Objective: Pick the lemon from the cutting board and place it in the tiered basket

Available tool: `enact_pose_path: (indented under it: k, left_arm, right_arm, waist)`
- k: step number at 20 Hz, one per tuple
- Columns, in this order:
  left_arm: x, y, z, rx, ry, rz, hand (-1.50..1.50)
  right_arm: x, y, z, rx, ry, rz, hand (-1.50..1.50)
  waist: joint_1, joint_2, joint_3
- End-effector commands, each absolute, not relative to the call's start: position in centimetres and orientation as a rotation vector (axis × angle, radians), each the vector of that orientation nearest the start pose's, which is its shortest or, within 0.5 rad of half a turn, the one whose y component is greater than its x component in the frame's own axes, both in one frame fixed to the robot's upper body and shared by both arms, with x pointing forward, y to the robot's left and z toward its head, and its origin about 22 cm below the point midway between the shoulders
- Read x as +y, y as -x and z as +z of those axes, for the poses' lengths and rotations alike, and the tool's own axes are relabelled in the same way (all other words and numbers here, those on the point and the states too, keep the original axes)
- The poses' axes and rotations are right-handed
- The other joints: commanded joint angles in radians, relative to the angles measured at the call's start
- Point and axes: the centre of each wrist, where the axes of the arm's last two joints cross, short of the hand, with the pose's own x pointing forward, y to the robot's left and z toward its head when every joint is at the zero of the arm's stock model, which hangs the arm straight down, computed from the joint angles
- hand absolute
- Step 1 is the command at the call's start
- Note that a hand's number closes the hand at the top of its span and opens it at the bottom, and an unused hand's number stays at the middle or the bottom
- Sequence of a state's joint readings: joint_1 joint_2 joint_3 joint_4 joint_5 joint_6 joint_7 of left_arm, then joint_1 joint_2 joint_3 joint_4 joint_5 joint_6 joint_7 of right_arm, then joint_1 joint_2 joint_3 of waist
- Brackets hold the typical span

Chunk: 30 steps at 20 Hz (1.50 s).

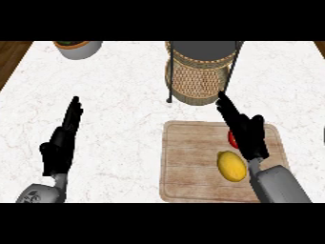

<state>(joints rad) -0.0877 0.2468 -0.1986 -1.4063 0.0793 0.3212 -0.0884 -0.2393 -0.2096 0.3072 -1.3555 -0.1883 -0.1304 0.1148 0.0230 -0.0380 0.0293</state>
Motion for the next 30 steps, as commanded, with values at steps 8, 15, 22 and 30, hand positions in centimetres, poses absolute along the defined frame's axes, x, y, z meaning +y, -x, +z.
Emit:
enact_pose_path:
  k: [8, 15, 22, 30]
  left_arm:
    - [23.0, -25.6, -2.1, -1.535, 0.048, -0.231, 0.0]
    - [22.8, -26.3, -2.9, -1.509, 0.06, -0.21, 0.0]
    - [24.5, -26.2, -2.8, -1.508, 0.045, -0.208, 0.0]
    - [24.7, -26.7, -2.3, -1.501, 0.028, -0.215, 0.0]
  right_arm:
    - [-10.0, -29.1, 2.6, -1.517, 0.143, 0.23, -1.5]
    - [-10.9, -27.4, 4.5, -1.75, 0.072, 0.302, -1.5]
    - [-15.2, -28.2, 9.0, -1.556, 0.505, 0.776, -1.5]
    - [-14.6, -26.6, 13.8, -1.114, 0.738, 1.322, -1.5]
  waist:
    - [-0.02, 0.037, -0.031]
    - [-0.03, 0.035, -0.03]
    - [-0.058, 0.016, -0.04]
    - [-0.05, 0.015, -0.04]
